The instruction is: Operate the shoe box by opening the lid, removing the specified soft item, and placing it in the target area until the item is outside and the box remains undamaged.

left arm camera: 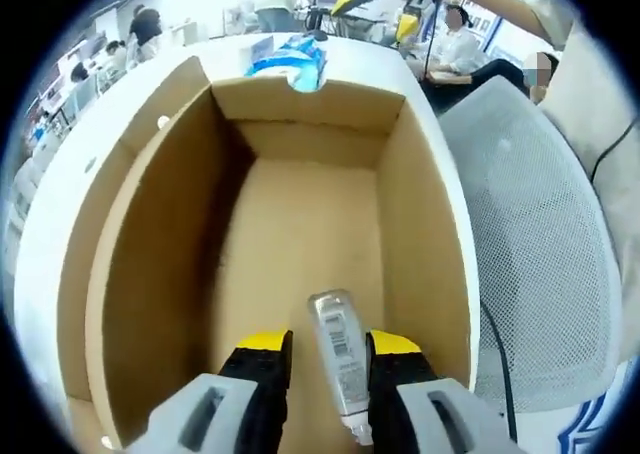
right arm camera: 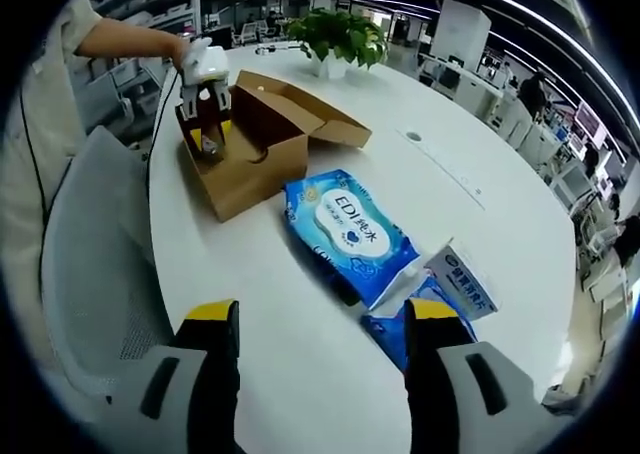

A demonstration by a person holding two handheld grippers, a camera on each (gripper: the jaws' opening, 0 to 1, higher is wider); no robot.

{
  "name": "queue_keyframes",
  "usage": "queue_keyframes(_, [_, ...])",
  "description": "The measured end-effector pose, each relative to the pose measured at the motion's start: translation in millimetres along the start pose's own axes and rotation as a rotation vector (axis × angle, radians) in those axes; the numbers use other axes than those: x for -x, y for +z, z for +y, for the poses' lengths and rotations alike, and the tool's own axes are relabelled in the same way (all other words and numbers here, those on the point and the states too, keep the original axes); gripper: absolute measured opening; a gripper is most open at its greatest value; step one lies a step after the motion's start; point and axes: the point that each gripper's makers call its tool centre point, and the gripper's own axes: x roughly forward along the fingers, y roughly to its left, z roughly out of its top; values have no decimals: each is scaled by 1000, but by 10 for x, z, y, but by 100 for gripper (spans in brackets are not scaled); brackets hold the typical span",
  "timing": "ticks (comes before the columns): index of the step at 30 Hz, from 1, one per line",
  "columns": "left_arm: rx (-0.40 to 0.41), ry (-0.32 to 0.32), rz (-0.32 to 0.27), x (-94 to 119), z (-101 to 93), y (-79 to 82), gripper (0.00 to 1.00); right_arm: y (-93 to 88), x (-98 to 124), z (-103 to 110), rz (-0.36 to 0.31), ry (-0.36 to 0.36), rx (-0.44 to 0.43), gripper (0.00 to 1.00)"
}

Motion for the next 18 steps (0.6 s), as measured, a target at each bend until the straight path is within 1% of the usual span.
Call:
queue_keyframes(6, [13,29,23,88,-32,-157,30,3,-2,24,0,2,8,63])
queue_keyframes(9, [12,33,39,103,-68,-244,30,12,-11,51,-1,7,14,62])
queue_keyframes(11, [28,45,45,120,-63,-302,29,32,-20,74,-3,11,19,62])
queue_keyframes(14, [44,70,46,152,-35,-342,29,69,-29,100,-7,15,25,61])
queue_keyframes(17, [63,100,90,140,-4,-433,24,116,-43,136,-14,22,35,61])
queue_keyframes(18, [55,106,104,133,2,-461,23,125,-50,141,-15,24,36,60])
